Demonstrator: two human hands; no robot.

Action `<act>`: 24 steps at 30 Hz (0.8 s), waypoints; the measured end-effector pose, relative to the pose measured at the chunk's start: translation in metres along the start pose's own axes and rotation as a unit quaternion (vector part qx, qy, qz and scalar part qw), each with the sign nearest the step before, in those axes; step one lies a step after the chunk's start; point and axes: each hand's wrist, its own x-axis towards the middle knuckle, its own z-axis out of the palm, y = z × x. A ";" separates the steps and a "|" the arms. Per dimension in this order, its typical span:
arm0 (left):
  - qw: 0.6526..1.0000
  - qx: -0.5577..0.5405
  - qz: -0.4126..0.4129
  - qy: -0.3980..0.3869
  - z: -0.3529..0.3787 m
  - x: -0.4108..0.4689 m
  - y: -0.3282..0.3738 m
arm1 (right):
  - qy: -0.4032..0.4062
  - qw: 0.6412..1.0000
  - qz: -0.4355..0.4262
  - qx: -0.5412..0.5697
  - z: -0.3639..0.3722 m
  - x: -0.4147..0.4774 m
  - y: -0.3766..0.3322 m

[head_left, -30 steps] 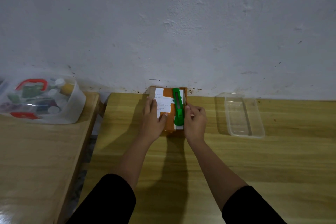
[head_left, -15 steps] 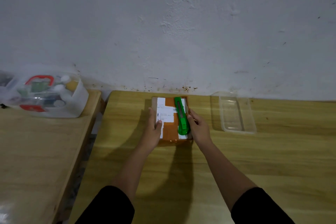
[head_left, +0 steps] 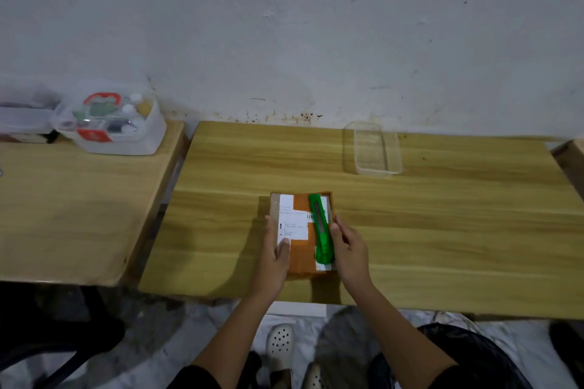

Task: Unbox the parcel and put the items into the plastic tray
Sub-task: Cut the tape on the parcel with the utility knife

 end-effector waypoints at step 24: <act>0.943 0.285 -0.010 0.172 -0.031 0.075 0.040 | -0.027 0.994 -0.072 -0.075 -0.011 0.046 -0.036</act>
